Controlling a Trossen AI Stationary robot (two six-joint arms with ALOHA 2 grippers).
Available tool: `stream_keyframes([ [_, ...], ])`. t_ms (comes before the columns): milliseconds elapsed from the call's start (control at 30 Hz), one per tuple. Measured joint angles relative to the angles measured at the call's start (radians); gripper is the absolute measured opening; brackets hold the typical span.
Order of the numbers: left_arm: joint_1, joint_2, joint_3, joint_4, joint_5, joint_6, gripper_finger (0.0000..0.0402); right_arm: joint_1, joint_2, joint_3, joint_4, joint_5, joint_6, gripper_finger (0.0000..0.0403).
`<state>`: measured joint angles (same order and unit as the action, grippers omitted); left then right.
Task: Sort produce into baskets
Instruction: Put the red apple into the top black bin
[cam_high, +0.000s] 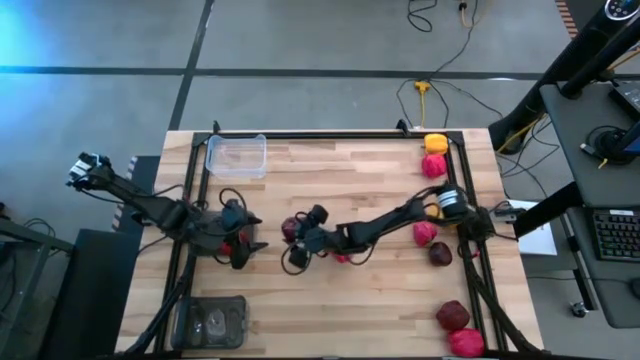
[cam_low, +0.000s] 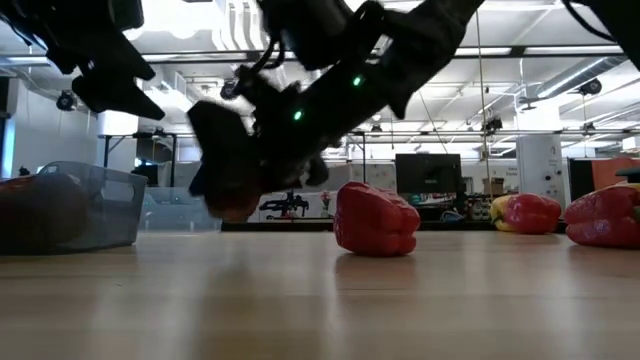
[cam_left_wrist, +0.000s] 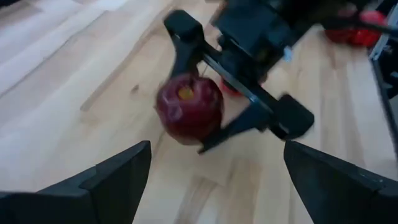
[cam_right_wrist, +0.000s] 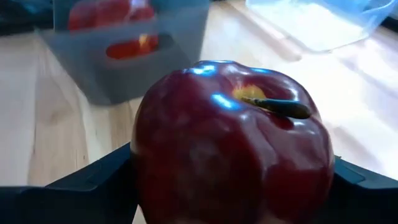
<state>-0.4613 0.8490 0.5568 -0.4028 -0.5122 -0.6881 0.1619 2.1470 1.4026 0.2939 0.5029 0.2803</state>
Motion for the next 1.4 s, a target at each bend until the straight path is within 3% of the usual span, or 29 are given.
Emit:
stream_keyframes([
  [167, 0.066, 0.0, -0.004, -0.008, 0.013, 0.04, 0.0353, -0.001, 0.08, 0.07, 0.001, 0.004, 0.0, 0.0334],
  [300, 0.186, 0.018, -0.005, 0.001, 0.161, 0.138, 0.0358, -0.006, 0.098, 0.093, 0.001, 0.006, -0.001, 0.0336],
  [467, 0.313, 0.037, -0.039, 0.036, 0.203, 0.261, 0.0359, -0.018, 0.101, 0.093, -0.009, 0.022, -0.011, 0.0338],
  [633, 0.367, 0.067, -0.081, 0.199, 0.371, 0.377, 0.0359, -0.024, 0.101, 0.093, -0.015, 0.023, 0.003, 0.0362],
  [1133, 0.376, 0.341, -0.086, 0.445, 0.358, 0.471, 0.0359, -0.009, 0.087, 0.138, -0.197, -0.034, 0.141, 0.0373],
  [1300, 0.375, 0.413, -0.09, 0.524, 0.298, 0.504, 0.0359, 0.005, 0.087, 0.151, -0.248, -0.032, 0.17, 0.0373],
  [1400, 0.376, 0.447, -0.09, 0.568, 0.336, 0.515, 0.0359, 0.008, 0.087, 0.165, -0.269, -0.038, 0.194, 0.0373],
])
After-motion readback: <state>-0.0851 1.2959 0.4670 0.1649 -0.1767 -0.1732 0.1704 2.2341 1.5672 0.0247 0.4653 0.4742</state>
